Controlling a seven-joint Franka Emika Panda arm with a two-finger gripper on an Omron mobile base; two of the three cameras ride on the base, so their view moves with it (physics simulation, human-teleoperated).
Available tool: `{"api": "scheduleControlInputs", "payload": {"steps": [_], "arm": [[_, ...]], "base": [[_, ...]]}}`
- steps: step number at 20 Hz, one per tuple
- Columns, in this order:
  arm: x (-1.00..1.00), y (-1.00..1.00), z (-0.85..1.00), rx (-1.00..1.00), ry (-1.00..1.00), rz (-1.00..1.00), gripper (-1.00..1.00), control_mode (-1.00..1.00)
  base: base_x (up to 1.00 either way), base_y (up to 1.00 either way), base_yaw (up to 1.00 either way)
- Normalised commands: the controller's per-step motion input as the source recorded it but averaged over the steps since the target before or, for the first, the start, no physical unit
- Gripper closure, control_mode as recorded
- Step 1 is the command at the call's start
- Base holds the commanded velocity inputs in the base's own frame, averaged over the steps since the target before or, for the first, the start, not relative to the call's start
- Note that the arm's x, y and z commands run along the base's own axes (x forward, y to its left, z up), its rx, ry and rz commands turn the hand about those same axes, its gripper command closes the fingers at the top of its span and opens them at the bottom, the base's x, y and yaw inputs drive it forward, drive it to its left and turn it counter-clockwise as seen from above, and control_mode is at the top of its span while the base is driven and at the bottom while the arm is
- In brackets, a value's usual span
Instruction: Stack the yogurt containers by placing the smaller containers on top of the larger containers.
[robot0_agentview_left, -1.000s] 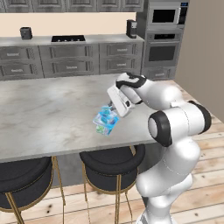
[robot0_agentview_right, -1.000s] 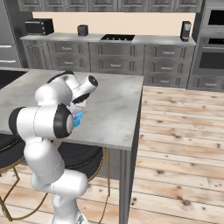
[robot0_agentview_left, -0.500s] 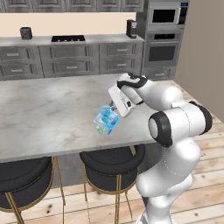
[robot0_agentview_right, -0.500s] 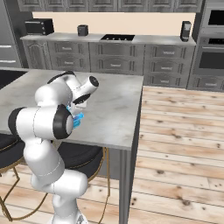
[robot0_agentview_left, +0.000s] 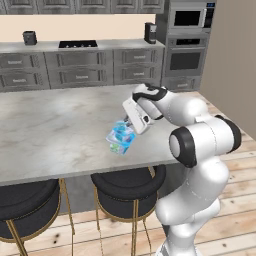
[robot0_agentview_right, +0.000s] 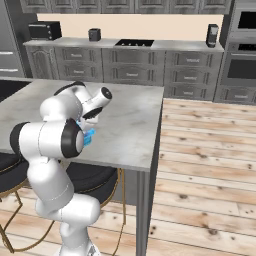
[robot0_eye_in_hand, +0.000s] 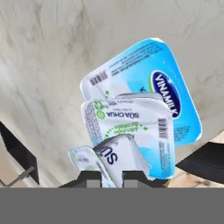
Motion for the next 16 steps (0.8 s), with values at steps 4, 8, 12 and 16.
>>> {"api": "scheduleControlInputs", "payload": {"steps": [4,8,12,16], "arm": [[0.05,0.15,-0.07,0.0,0.0,0.0,-1.0,-1.0],[0.07,0.17,-0.06,0.0,0.0,0.0,-1.0,-1.0],[0.05,0.12,-0.01,0.0,0.0,0.0,-1.0,-1.0],[0.0,0.05,0.0,0.0,0.0,0.0,-1.0,-1.0]], "base": [[0.0,0.0,0.0],[0.0,0.0,0.0],[0.0,0.0,0.0],[0.0,0.0,0.0]]}}
